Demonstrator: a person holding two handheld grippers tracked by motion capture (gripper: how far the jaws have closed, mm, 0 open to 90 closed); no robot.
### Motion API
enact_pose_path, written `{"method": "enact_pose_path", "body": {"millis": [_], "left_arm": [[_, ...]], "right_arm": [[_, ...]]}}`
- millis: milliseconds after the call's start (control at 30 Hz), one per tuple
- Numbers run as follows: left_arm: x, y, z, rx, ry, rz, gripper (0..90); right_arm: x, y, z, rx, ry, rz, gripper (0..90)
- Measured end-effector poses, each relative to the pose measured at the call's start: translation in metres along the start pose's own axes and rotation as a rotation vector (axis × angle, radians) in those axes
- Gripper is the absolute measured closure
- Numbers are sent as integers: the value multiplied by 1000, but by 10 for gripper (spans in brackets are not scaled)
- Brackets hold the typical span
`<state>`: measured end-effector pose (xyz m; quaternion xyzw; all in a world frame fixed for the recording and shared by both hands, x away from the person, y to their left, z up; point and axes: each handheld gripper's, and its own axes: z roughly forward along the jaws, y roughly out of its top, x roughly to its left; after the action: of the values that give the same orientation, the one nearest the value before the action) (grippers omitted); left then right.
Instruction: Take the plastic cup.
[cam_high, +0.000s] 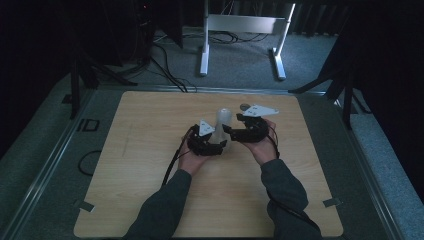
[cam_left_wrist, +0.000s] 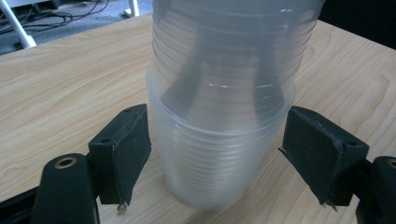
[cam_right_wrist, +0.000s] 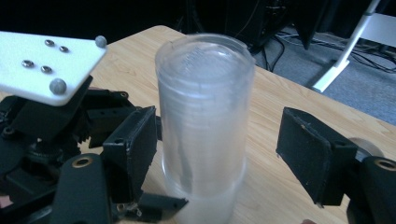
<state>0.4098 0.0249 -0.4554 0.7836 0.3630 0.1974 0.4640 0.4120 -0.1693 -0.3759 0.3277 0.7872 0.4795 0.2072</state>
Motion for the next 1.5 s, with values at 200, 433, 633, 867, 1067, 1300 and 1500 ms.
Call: {"method": "enact_pose_path", "body": {"millis": [200,433,633,867,1067,1300,1500], "left_arm": [[0,0,0,-10,2,4,241],[0,0,0,-13,-1,6,248],[0,1,-1,-16,-1,2,256],[0,1,-3,-20,1,9,266],[0,1,-3,-22,4,13,271],[-1,2,-4,-26,9,19,280],[0,2,-5,-32,9,19,288]], "right_arm": [[3,5,8,1,11,-1,284],[2,10,13,-9,19,14,283],[3,18,20,-10,21,11,286],[5,21,25,-8,24,7,347],[1,20,25,-2,33,32,385],[1,22,24,-1,30,25,387],[0,23,23,-3,32,29,386]]}}
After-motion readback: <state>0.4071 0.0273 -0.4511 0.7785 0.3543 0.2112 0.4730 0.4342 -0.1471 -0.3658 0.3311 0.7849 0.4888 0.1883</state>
